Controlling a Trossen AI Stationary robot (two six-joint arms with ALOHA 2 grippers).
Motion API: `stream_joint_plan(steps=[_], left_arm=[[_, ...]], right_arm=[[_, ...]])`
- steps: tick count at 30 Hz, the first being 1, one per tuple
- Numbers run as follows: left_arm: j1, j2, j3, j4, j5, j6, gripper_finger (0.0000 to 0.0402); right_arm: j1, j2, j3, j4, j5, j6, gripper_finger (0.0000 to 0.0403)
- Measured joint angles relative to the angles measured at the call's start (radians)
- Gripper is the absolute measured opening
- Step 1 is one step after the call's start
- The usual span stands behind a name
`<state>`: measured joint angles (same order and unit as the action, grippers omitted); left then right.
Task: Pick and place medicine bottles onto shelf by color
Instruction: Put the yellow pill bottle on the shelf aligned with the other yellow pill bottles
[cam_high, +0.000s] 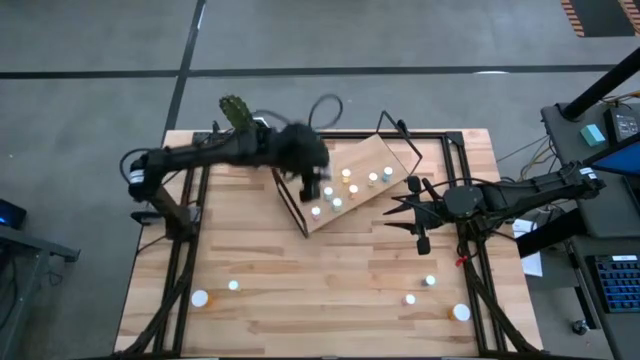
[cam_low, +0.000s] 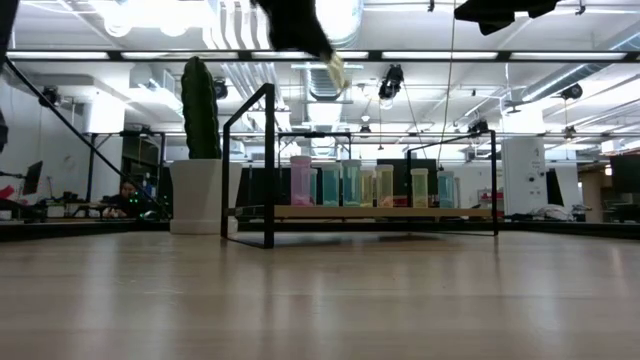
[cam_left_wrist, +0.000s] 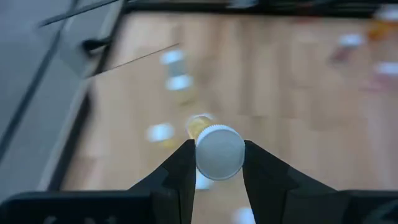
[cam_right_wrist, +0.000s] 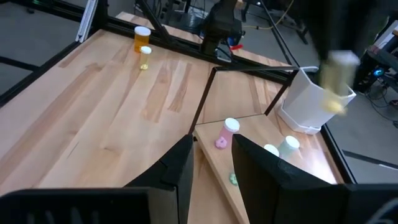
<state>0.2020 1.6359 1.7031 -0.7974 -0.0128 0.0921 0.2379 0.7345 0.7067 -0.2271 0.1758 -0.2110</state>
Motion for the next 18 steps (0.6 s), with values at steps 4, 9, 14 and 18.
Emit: stream_joint_plan(steps=[4,9,14,18], left_arm=[[0.129,0.074,0.014,0.022,0.003,0.059,0.0091],[0.193,0.22,0.128,-0.011,0.007,0.147,0.0091],[0.212,0.364,0.321,-0.164,0.008,0.205,0.0091],[0.213,0.458,0.426,-0.307,0.004,0.243,0.0091]], right_arm=[[0.0,0.0,0.0,0.001,0.011,-0.011,0.01],[0.0,0.0,0.01,0.001,0.034,-0.022,0.01],[0.0,0.0,0.026,0.001,0.064,-0.061,0.01],[-0.001,0.0,0.04,0.001,0.065,-0.09,0.01]])
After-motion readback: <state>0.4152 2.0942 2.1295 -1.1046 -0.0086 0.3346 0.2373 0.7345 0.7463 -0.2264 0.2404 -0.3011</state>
